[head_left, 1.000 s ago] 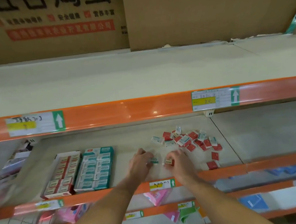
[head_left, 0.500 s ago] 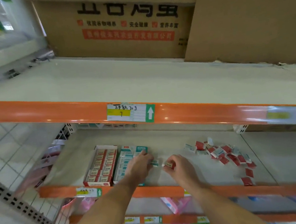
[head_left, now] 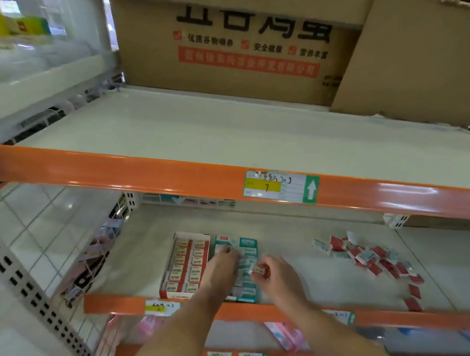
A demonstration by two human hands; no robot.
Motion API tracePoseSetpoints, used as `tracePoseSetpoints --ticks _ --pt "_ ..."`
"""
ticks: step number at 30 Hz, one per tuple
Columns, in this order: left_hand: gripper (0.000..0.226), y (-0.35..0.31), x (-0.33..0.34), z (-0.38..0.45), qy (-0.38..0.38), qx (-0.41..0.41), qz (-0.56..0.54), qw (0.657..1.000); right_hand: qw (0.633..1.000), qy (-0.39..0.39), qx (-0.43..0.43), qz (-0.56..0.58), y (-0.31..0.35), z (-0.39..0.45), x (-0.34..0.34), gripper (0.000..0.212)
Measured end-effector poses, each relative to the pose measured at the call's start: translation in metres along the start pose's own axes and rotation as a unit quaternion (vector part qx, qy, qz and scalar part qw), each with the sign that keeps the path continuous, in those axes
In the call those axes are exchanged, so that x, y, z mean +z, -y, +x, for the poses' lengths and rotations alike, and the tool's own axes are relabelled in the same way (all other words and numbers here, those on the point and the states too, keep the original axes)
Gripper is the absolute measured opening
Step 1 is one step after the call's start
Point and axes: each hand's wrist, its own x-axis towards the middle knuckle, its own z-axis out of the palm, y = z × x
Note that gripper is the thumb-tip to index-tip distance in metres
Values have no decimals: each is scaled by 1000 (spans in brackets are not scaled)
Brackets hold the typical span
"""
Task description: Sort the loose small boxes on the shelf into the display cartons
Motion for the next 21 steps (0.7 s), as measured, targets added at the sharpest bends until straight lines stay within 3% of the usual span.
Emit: tracePoseSetpoints --ticks 12,17,21 --pt "32 -1 -3 12 -21 33 -2 999 998 -7 1 -55 7 5 3 26" --pt "24 19 -30 7 -64 46 -5 997 999 -6 -27 -36 32 12 17 27" --pt "17 50 -62 0 -88 -5 14 996 998 24 -56 -30 66 23 31 28"
